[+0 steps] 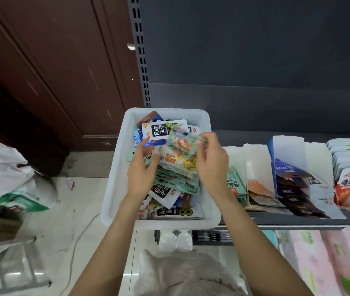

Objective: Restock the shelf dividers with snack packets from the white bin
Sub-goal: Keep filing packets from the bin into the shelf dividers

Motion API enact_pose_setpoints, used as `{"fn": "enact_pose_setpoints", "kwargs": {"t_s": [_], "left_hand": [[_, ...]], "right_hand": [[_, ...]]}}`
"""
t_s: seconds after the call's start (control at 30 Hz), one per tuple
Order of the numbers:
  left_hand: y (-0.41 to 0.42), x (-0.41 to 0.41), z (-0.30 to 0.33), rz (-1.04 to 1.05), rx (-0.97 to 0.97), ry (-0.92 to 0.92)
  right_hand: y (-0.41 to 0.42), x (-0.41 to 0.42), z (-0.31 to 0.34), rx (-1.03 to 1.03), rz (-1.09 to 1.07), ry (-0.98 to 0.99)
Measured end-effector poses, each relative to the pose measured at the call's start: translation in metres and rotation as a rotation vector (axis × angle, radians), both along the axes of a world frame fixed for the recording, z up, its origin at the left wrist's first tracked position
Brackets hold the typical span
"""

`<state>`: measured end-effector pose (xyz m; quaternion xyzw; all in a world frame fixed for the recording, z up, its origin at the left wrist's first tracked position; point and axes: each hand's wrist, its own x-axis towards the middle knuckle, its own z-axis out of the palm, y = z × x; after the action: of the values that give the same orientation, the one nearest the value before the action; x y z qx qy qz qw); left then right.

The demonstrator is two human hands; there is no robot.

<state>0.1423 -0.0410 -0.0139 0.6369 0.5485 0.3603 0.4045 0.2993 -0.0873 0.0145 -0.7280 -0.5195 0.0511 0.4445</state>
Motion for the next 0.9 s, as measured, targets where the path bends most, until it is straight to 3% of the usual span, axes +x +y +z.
{"fn": "enact_pose_setpoints", "kwargs": {"t_s": [0.07,0.17,0.27,0.33,0.4,0.47,0.53,0.6,0.73,0.83,0.9], "left_hand": [[-0.011,0.005,0.016,0.053,-0.200,-0.189],[-0.026,0.012,0.031,-0.112,-0.465,-0.466],[-0.035,0.024,0.037,-0.258,-0.514,-0.654],[-0.037,0.033,0.040,-0.165,-0.519,-0.763],[-0.037,0.040,0.045,-0.049,-0.508,-0.794],[-0.033,0.045,0.048,-0.015,-0.367,-0.659],[-0.028,0.051,0.055,-0.040,-0.163,-0.490],[-0.023,0.059,0.060,-0.095,0.098,-0.282],[-0.019,0.085,0.067,-0.217,0.603,0.113],[-0.023,0.107,0.061,-0.379,0.647,0.291],[-0.026,0.118,0.048,-0.476,0.595,0.391]], "right_hand": [[-0.013,0.012,0.016,-0.011,-0.056,0.384],[-0.028,0.023,0.030,0.038,-0.088,0.947],[-0.039,0.024,0.034,0.018,-0.080,1.142],[-0.043,0.025,0.034,-0.029,-0.042,1.205],[-0.048,0.028,0.031,-0.122,-0.037,1.066],[-0.052,0.034,0.025,-0.155,-0.111,0.619],[-0.059,0.042,0.025,-0.031,-0.177,0.215],[-0.065,0.052,0.029,0.080,-0.199,0.042],[-0.074,0.072,0.038,0.094,-0.183,0.073],[-0.080,0.082,0.034,0.072,-0.074,0.177],[-0.084,0.086,0.025,0.007,-0.019,0.127]]}}
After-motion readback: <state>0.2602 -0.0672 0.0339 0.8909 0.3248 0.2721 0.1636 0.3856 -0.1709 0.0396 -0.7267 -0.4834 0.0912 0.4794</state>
